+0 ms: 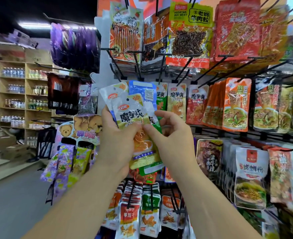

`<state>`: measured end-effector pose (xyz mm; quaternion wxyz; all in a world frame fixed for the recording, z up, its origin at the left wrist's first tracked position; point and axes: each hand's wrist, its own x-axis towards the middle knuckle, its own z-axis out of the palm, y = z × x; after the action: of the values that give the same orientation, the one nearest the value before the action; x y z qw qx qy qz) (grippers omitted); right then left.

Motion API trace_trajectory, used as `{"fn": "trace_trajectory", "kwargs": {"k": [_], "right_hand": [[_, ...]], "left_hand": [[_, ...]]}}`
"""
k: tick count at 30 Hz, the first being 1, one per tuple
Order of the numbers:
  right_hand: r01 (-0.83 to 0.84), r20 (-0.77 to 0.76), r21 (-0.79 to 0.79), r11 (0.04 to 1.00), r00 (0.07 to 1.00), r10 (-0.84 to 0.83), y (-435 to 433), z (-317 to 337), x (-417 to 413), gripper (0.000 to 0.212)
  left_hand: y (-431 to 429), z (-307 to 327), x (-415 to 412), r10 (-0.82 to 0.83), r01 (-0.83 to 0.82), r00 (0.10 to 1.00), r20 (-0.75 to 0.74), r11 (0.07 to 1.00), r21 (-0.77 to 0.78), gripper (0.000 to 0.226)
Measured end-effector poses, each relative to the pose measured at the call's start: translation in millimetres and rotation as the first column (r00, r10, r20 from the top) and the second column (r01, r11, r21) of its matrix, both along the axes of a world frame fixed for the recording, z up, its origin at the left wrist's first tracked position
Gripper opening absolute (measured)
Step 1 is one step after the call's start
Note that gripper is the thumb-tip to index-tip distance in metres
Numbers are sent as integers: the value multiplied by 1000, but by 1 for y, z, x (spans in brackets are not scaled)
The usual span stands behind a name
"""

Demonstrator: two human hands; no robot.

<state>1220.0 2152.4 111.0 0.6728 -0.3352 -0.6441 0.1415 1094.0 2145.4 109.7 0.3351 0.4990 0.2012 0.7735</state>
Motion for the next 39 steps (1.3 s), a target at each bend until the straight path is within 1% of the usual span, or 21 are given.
{"fn": "trace_trajectory", "kwargs": {"k": [2, 4, 8, 11, 12, 14, 15, 16, 18, 20, 22, 26, 28, 30, 31, 33, 36, 39], "right_hand": [[-11, -42, -2, 1000, 999, 11, -1, -3, 0, 44], [-45, -96, -6, 999, 994, 44, -2, -5, 0, 45], [-212, -221, -50, 976, 955, 197, 1, -11, 3, 39], [-374, -339, -74, 924, 881, 329, 1, -15, 6, 33], [-408, -365, -79, 910, 861, 354, -1, -17, 7, 32], [-424, -392, -85, 902, 846, 361, -2, -23, 7, 31], [-408, -394, -92, 908, 853, 343, -2, -26, 6, 32], [-379, -383, -99, 920, 868, 316, -4, -28, 5, 32], [-302, -335, -102, 948, 908, 253, -5, -32, 3, 30], [-234, -287, -102, 967, 937, 197, -3, -35, 1, 23], [-216, -259, -115, 970, 949, 181, -4, -34, -1, 17], [-224, -291, -148, 963, 941, 174, -1, -21, 11, 20], [-207, -273, -156, 966, 949, 160, 6, -11, 23, 28], [-142, -233, -157, 977, 967, 103, 11, 1, 37, 45], [-110, -227, -141, 984, 971, 76, 14, 9, 44, 47], [-62, -228, -114, 992, 973, 35, 20, 30, 61, 38], [13, -144, -145, 989, 989, -34, 26, 68, 81, 19], [101, -54, -153, 983, 992, -110, 37, 94, 90, 14]], "left_hand": [[-2, 0, 1, 3, -3, 1000, -11, 1000, -6, 61], [-4, 1, 3, -23, 23, 1000, -16, 1000, -16, 58], [-5, -1, 5, -45, 44, 999, -11, 996, -74, 39], [-6, -7, 5, -60, 60, 998, 1, 995, -85, 32], [-7, -9, 6, -51, 50, 999, -5, 996, -78, 33], [-7, -13, 8, -28, 26, 998, -61, 999, -33, 47], [-6, -16, 9, -15, 14, 996, -83, 1000, -17, 54], [-6, -18, 9, -5, 3, 996, -92, 1000, -17, 56], [-1, -22, 8, 27, -29, 995, -93, 999, -21, 49], [0, -25, 9, 67, -68, 991, -112, 998, -5, 46], [-2, -26, 12, 107, -103, 985, -137, 994, 31, 47], [1, -23, 14, 153, -147, 978, -142, 988, 50, 53], [6, -17, 13, 155, -152, 981, -118, 988, 34, 49], [13, -11, 10, 144, -144, 985, -98, 990, 6, 46], [17, -7, 8, 136, -137, 986, -99, 991, -3, 45], [23, 0, 6, 126, -128, 987, -99, 992, -12, 44], [33, 13, 8, 140, -141, 987, -85, 990, -6, 39], [38, 23, 13, 160, -159, 981, -111, 987, 18, 37]]}}
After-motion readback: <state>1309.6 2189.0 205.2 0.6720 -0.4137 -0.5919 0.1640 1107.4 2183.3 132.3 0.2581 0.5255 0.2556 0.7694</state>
